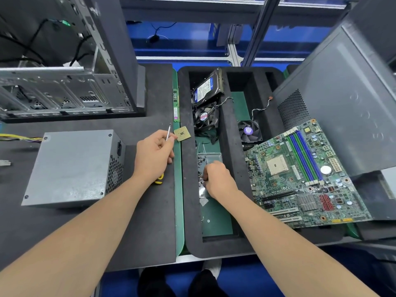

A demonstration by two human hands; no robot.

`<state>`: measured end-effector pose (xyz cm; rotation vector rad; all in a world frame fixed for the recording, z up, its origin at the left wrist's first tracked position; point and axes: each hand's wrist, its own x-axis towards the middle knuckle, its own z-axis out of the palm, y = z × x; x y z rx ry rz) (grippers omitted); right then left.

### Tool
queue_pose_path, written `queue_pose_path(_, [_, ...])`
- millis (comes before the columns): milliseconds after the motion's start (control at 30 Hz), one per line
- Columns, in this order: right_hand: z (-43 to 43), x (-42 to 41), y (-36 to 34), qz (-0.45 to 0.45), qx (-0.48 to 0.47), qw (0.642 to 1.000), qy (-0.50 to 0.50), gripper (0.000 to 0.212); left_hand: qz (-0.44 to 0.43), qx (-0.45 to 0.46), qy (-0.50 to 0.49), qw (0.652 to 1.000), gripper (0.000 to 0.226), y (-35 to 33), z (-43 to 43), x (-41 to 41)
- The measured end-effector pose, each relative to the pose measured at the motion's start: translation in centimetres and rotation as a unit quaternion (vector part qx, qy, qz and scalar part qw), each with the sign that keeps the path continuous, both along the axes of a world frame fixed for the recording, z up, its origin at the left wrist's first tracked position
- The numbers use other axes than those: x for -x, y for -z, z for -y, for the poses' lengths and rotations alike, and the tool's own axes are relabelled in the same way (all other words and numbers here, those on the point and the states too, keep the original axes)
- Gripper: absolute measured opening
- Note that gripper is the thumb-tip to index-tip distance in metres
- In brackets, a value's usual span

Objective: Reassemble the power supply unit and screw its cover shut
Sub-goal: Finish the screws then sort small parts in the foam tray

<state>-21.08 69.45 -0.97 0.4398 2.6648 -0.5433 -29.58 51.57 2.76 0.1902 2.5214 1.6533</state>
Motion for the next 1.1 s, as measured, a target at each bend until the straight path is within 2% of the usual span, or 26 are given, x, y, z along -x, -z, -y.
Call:
queue_pose_path(167, [-0.2, 0.3, -0.5, -0.015, 0.046, 0.999, 0.02, 0.032, -0.001, -0.002, 0.0, 1.0, 0.019, 0.0, 0.0, 0.0])
queue_pose_path(300, [0.0, 0.2, -0.6, 0.004, 0.037, 0.998, 0.054, 0.027, 0.0, -0.008, -0.001, 1.0, 0.019, 0.0, 0.0, 0.0])
queue_pose_path(467, [-0.2, 0.4, -0.8, -0.007, 0.063, 0.997, 0.04, 0.038, -0.001, -0.008, -0.001, 1.0, 0.018, 0.0, 0.0, 0.0])
queue_pose_path(600, [-0.2, 0.3, -0.4, 0.003, 0.047, 0.997, 0.064, 0.024, -0.001, -0.004, -0.001, 1.0, 0.018, 0.0, 0.0, 0.0])
queue_pose_path(733, [-0.2, 0.1, -0.1, -0.019, 0.07, 0.996, 0.049, 0.025, -0.003, 0.0, -0.001, 1.0, 0.018, 0.0, 0.0, -0.1])
queue_pose_path(833, [-0.2, 0.1, 0.1, -0.015, 0.066, 0.996, 0.056, 0.017, -0.002, 0.001, -0.002, 1.0, 0.018, 0.0, -0.1, -0.1])
queue_pose_path(967, [-0.2, 0.3, 0.3, 0.004, 0.054, 0.996, 0.074, 0.022, -0.001, -0.001, -0.004, 1.0, 0.018, -0.1, -0.1, -0.1])
queue_pose_path(1100, [-0.3, 0.7, 0.4, -0.046, 0.076, 0.994, 0.061, 0.022, -0.003, 0.003, -0.004, 1.0, 0.018, -0.1, -0.1, -0.1])
